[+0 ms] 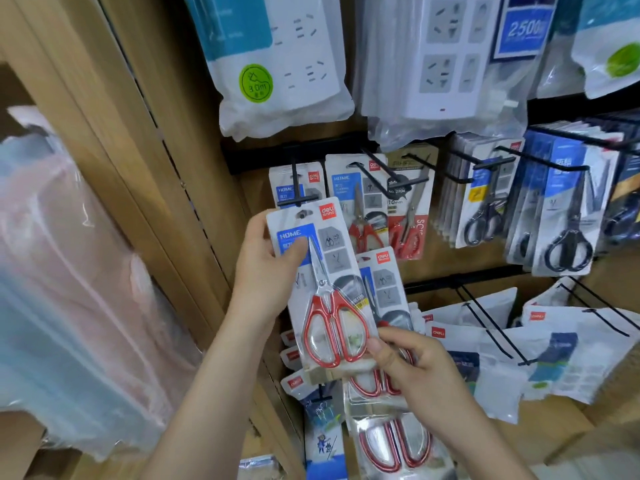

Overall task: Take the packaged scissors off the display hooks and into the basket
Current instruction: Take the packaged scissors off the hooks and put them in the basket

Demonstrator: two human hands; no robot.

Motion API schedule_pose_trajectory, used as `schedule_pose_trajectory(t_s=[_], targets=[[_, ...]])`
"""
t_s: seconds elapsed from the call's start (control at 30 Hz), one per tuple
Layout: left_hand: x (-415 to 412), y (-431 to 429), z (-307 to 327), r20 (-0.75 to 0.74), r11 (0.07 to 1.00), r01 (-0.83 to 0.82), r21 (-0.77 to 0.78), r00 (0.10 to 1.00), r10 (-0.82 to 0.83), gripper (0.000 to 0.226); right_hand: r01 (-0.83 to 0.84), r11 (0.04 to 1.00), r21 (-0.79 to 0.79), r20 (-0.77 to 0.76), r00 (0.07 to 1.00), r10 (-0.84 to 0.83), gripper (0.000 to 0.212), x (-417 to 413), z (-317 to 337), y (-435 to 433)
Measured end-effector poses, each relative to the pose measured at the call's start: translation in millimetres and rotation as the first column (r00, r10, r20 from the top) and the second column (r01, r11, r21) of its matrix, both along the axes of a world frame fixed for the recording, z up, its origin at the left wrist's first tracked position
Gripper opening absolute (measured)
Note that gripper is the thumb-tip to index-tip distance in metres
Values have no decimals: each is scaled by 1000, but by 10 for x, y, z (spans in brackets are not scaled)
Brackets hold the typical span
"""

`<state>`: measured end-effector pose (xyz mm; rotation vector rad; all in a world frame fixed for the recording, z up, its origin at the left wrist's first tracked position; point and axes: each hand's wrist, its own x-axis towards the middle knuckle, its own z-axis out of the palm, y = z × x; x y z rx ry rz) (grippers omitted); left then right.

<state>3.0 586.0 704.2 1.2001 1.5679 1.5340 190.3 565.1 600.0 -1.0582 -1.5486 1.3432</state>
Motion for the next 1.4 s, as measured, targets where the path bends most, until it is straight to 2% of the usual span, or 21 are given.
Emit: schedule_pose_trajectory(t_s=[0.1, 0.17, 0.23, 0.3, 0.4, 0.5, 0.67, 0.77, 0.8, 0.87, 0.93, 0.97, 1.03, 1.1, 1.23, 1.4], targets=[[-4, -205, -152, 28, 995, 92, -43, 995, -91, 76, 1, 1000, 27, 7, 1000, -1, 27, 0, -12, 16], [-23, -240, -259, 42, 1000, -14, -17, 999, 15, 78, 54, 998, 27, 24, 998, -55, 15, 33, -25, 23], [-57, -146, -319, -28, 992, -119, 37, 992, 120, 70, 113, 993, 41, 21, 993, -114, 28, 105, -22, 34], [-84, 15, -367, -106, 987, -138, 87, 984, 146, 65, 145, 988, 48, 5, 989, -145, 38, 174, 52, 31], [-132, 348, -425, -118, 982, -147, 117, 980, 161, 62, 175, 983, 53, -60, 983, -172, 57, 283, 146, 40], [-207, 727, -469, -273, 964, -236, 120, 926, 261, 52, 219, 976, 16, -115, 970, -216, 77, 357, 179, 44], [-263, 1128, -462, -471, 936, -352, 15, 823, 317, 47, 279, 950, -139, -224, 926, -304, 95, 426, 178, 34], [-246, 1094, -480, -552, 953, -302, -8, 796, 248, 48, 276, 941, -197, -306, 894, -327, 99, 397, 203, 28], [-219, 1001, -499, -524, 961, -275, 6, 818, 238, 46, 281, 938, -202, -328, 883, -335, 97, 387, 196, 34], [-85, 685, -557, -298, 973, -230, 0, 929, 220, 35, 289, 936, -200, -361, 866, -345, 93, 355, 199, 38], [166, 257, -627, -70, 995, -88, -56, 994, 84, 22, 289, 941, -178, -376, 863, -337, 85, 313, 207, 37], [299, 57, -662, -10, 996, 11, -86, 1000, -12, 23, 289, 943, -162, -370, 868, -330, 82, 288, 209, 39], [523, -230, -726, 93, 980, 170, -106, 983, -161, 46, 292, 950, -112, -346, 885, -312, 74, 234, 211, 34], [668, -349, -796, 179, 973, 217, -76, 963, -201, 59, 277, 960, -39, -289, 917, -277, 66, 169, 221, 16], [763, -399, -786, 327, 990, 131, -53, 939, -107, 35, 197, 980, 2, -272, 944, -189, 51, 69, 242, -33], [696, -424, -739, 530, 996, 73, -59, 848, -31, 22, 158, 971, -182, -293, 934, -206, 33, 138, 223, -7]])
